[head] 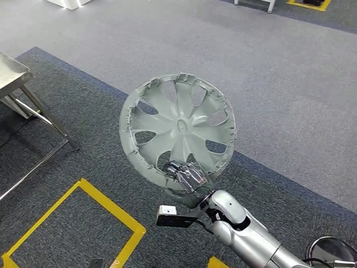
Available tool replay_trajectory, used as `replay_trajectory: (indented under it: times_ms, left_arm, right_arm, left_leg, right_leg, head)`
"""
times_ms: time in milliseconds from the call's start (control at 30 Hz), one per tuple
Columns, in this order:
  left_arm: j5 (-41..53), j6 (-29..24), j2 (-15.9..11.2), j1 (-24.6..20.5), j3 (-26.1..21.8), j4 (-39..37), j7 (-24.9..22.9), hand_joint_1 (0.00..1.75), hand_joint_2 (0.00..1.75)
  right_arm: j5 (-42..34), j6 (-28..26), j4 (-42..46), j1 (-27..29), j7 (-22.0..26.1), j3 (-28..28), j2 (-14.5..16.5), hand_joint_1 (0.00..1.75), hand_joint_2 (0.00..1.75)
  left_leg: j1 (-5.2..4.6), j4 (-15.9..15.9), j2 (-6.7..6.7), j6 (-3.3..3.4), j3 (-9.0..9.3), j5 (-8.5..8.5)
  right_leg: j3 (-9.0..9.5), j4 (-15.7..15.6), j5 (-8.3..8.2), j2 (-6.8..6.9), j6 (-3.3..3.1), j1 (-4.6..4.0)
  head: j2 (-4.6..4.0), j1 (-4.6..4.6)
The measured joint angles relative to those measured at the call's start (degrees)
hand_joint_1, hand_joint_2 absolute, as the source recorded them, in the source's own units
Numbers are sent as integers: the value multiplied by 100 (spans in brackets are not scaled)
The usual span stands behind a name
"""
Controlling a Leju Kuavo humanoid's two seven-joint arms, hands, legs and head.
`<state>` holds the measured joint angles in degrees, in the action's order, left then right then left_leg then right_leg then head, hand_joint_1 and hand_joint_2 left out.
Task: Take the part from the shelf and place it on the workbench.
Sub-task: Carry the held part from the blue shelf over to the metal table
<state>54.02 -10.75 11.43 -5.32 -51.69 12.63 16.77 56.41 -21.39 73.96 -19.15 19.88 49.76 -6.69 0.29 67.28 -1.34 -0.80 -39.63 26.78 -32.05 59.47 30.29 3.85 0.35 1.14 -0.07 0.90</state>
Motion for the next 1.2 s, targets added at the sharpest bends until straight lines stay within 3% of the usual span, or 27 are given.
replay_trajectory:
  times_ms: [67,100,167,200,267,333,367,400,433,467,533,600,667,700,767,800,833,900,933,1000,1067,1133,1200]
  left_arm:
    - [-2,-34,-16,-11,-1,0,-10,0,175]
    - [-13,-51,-28,-11,-3,0,-7,0,175]
    - [-49,-73,-57,6,-20,0,6,0,175]
    - [-67,-76,-72,23,-31,0,10,0,175]
    - [-96,-91,-96,25,-63,0,13,0,175]
    - [-156,-132,-107,4,-117,0,13,0,175]
    - [-196,-153,-108,-3,-147,0,16,0,175]
    - [-238,-167,-111,-3,-178,0,26,0,175]
    - [-270,-172,-117,1,-213,0,43,0,175]
    - [-294,-166,-124,5,-244,0,66,0,175]
    - [-327,-152,-143,7,-292,0,116,0,175]
    - [-352,-148,-158,4,-324,0,147,0,175]
    - [-367,-150,-169,22,-375,0,156,0,175]
    - [-369,-152,-177,38,-397,0,157,0,175]
    - [-377,-154,-190,47,-423,0,157,0,175]
    - [-379,-154,-193,40,-425,0,157,0,175]
    - [-380,-154,-193,29,-427,0,157,0,175]
    - [-379,-153,-192,20,-429,0,156,0,175]
    - [-380,-153,-192,24,-431,0,155,0,175]
    - [-380,-153,-191,32,-440,0,141,0,175]
    - [-373,-154,-191,19,-454,0,96,0,175]
    - [-354,-165,-194,4,-459,0,1,0,175]
    - [-327,-182,-213,15,-460,0,-108,0,175]
  right_arm:
    - [-1,-13,47,0,21,-1,-17,175,175]
    - [0,-21,78,0,34,0,-27,175,175]
    - [-1,-32,140,0,60,3,-41,175,175]
    - [-12,-33,165,-3,77,4,-44,175,175]
    - [-52,-53,198,-31,136,3,-50,175,175]
    - [-105,-74,185,-90,218,3,-54,175,175]
    - [-131,-78,167,-129,254,4,-55,175,175]
    - [-162,-79,146,-172,280,4,-55,175,175]
    - [-191,-79,123,-216,298,2,-55,175,175]
    - [-215,-79,102,-257,309,-3,-55,175,175]
    - [-242,-81,60,-324,320,-15,-55,175,175]
    - [-244,-89,27,-369,342,-20,-50,175,175]
    - [-242,-93,3,-400,359,-18,-26,175,175]
    - [-242,-93,-10,-416,359,-18,-7,175,175]
    - [-243,-93,-30,-446,356,-20,29,175,175]
    - [-240,-94,-38,-456,356,-20,38,175,175]
    - [-238,-95,-47,-464,361,-20,42,175,175]
    - [-233,-92,-70,-472,368,-16,43,175,175]
    - [-231,-90,-85,-474,370,-13,43,175,175]
    - [-227,-82,-120,-490,372,-8,51,175,175]
    - [-225,-74,-154,-535,375,-6,68,175,175]
    - [-224,-56,-177,-584,390,-2,87,175,175]
    - [-228,-28,-194,-608,409,5,128,175,175]
  left_leg:
    - [-78,-593,-233,63,283,-154]
    - [-113,-701,-286,90,321,-138]
    - [-127,-764,-176,152,324,-136]
    - [-117,-797,-103,182,340,-149]
    - [-83,-855,37,250,375,-178]
    - [-73,-862,187,290,375,-182]
    - [-74,-860,271,298,377,-181]
    - [-73,-859,356,302,382,-180]
    - [-69,-855,447,299,389,-178]
    - [-62,-847,540,293,399,-173]
    - [-52,-805,715,253,392,-148]
    - [-39,-766,864,189,344,-138]
    - [-11,-772,996,120,309,-157]
    - [-11,-755,949,88,296,-145]
    - [-26,-485,623,28,174,16]
    - [-27,-191,406,3,38,164]
    - [-15,182,278,-21,-140,328]
    - [20,745,206,-54,-422,492]
    - [34,771,195,-64,-442,432]
    - [45,226,92,-64,-181,60]
    - [-13,-456,-173,-25,153,-185]
    - [-84,-725,-297,50,262,-178]
    - [-85,-779,-174,135,280,-174]
  right_leg:
    - [29,-5,38,116,50,-27]
    - [37,-16,51,178,80,-41]
    - [71,-54,76,300,145,-50]
    - [78,-46,111,257,172,-40]
    - [-82,286,313,-43,204,-16]
    - [-497,1045,606,-331,214,-7]
    - [-707,1384,687,-370,221,-8]
    - [-848,1553,665,-383,226,-8]
    - [-883,1499,530,-390,228,-6]
    - [-813,1235,305,-419,227,2]
    - [-515,478,-115,-655,222,41]
    - [-321,85,-226,-859,194,64]
    - [-277,50,-202,-798,132,49]
    - [-258,30,-208,-729,94,47]
    - [-209,-15,-212,-576,8,45]
    - [-187,-25,-204,-493,-26,31]
    - [-171,-29,-191,-403,-53,18]
    - [-146,-29,-161,-222,-72,2]
    - [-131,-28,-144,-137,-71,0]
    - [-87,-28,-105,10,-45,-1]
    - [-50,-22,-60,128,10,-25]
    - [-23,-29,-22,251,71,-53]
    - [12,-50,25,365,134,-44]
  head:
    - [0,3]
    - [0,1]
    - [0,-2]
    - [0,-9]
    - [0,-31]
    - [0,-53]
    - [0,-59]
    - [0,-57]
    - [0,-57]
    - [0,-58]
    - [0,-59]
    - [0,-57]
    - [0,-54]
    - [0,-52]
    - [0,-16]
    - [0,1]
    - [0,15]
    - [0,14]
    - [0,14]
    - [0,15]
    - [0,16]
    - [0,16]
    - [0,17]
